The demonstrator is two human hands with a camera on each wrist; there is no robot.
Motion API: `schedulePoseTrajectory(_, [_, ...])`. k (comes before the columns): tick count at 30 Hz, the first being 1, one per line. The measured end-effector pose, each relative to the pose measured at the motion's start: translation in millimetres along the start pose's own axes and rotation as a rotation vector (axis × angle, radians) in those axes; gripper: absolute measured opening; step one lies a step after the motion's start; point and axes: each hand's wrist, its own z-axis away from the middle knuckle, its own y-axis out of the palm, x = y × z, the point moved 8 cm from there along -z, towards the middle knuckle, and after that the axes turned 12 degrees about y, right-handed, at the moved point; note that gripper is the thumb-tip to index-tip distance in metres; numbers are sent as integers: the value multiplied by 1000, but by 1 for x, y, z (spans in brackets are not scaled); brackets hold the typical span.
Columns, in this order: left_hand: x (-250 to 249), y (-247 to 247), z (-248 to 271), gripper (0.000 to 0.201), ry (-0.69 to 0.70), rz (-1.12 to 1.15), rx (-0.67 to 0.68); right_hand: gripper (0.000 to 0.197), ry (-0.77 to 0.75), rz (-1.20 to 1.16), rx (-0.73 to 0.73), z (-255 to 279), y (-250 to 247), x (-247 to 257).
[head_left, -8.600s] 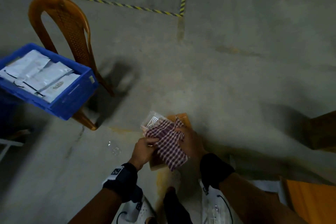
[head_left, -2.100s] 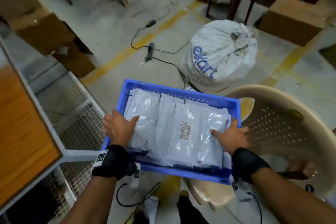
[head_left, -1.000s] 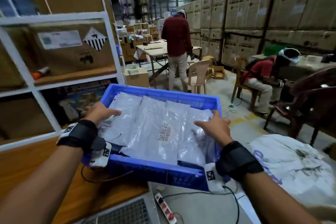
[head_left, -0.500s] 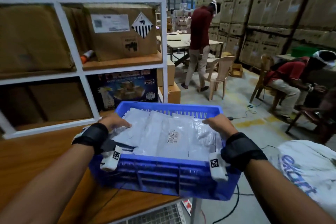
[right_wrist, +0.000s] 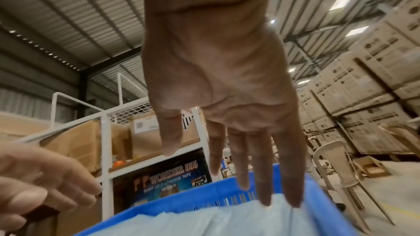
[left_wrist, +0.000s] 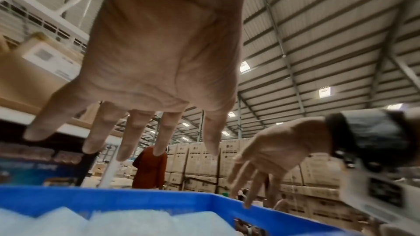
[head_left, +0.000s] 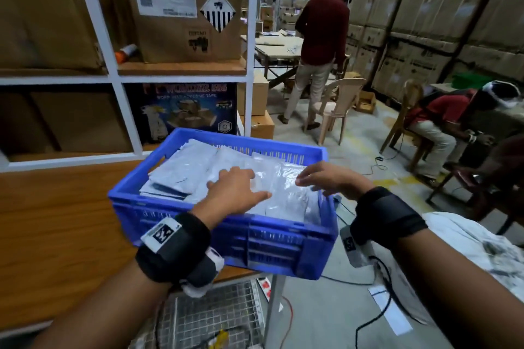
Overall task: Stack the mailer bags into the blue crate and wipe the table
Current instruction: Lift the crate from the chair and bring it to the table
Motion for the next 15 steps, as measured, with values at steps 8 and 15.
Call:
schedulePoseTrajectory(8, [-49, 100, 48, 56, -143, 26, -192, 47, -466, 399, -223, 26, 51, -48])
schedulePoseTrajectory(15, [-7, 85, 56, 54, 11, 226, -439, 51, -501, 294, -380, 55, 86, -41])
